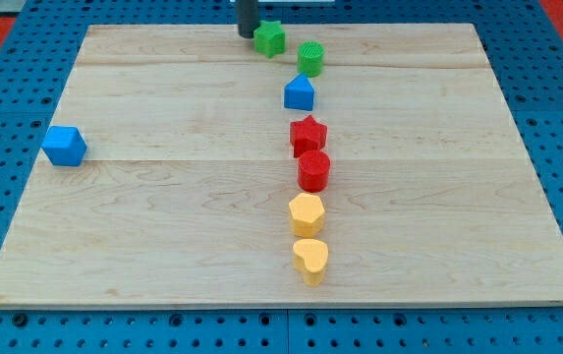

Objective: Push the green star above the green circle

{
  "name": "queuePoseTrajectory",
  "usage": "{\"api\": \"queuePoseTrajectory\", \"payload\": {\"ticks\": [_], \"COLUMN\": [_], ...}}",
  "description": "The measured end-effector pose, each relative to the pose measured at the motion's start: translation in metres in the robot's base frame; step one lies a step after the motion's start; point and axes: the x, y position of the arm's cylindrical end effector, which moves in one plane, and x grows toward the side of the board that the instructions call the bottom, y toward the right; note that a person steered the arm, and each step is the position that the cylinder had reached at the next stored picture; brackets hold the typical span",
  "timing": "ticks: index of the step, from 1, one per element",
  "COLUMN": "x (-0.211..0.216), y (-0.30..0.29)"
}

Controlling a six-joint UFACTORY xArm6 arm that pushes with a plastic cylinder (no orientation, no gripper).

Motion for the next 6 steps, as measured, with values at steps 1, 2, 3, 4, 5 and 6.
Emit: {"api": "queuePoseTrajectory", "payload": {"ticks": [1,2,3,4,5,6], "x": [0.0,0.005,0.008,0.01,0.021,0.025], "y": [0.007,-0.039,-0.023,0.007,0.019,0.038]}}
